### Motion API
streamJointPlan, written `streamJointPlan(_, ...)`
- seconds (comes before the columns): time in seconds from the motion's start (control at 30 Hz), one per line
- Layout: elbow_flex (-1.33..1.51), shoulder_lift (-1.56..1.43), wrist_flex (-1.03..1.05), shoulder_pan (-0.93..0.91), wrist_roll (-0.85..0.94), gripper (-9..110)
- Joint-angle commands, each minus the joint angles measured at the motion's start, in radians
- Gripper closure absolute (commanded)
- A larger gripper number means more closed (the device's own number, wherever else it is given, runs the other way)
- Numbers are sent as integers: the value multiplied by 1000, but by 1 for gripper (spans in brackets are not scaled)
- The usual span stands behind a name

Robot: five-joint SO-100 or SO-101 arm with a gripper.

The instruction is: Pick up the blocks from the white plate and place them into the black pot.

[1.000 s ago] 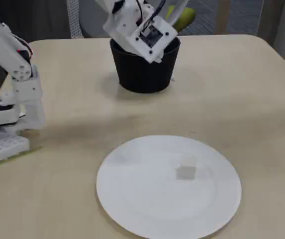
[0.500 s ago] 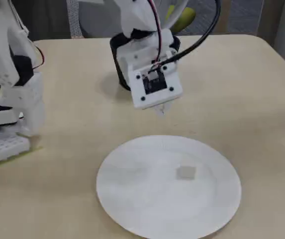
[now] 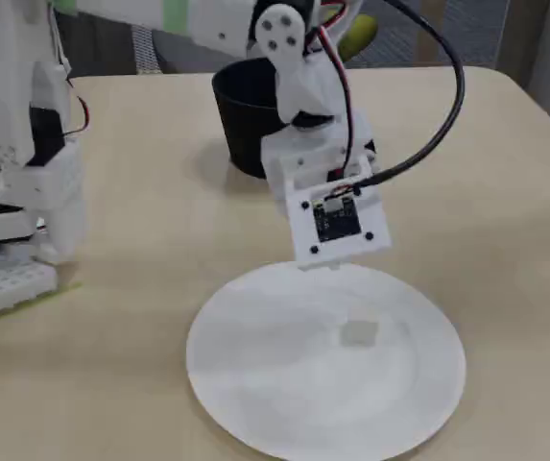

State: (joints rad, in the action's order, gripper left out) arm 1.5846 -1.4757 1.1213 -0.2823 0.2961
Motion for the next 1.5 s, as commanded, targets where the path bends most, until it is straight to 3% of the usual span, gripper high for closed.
streamJointPlan(0.0,-63,18,-32,9,-6,104)
streamJointPlan(0.13,-67,43,-35,-18,-11,103)
streamJointPlan(0.27,-57,34,-34,-48,-5,85)
streamJointPlan(0.4,-57,34,-14,-69,-15,77)
streamJointPlan(1.0,-95,170,-23,-81,-23,71)
streamJointPlan(1.23,-130,218,-12,-97,-31,77)
streamJointPlan(1.47,-150,225,-12,-107,-58,103)
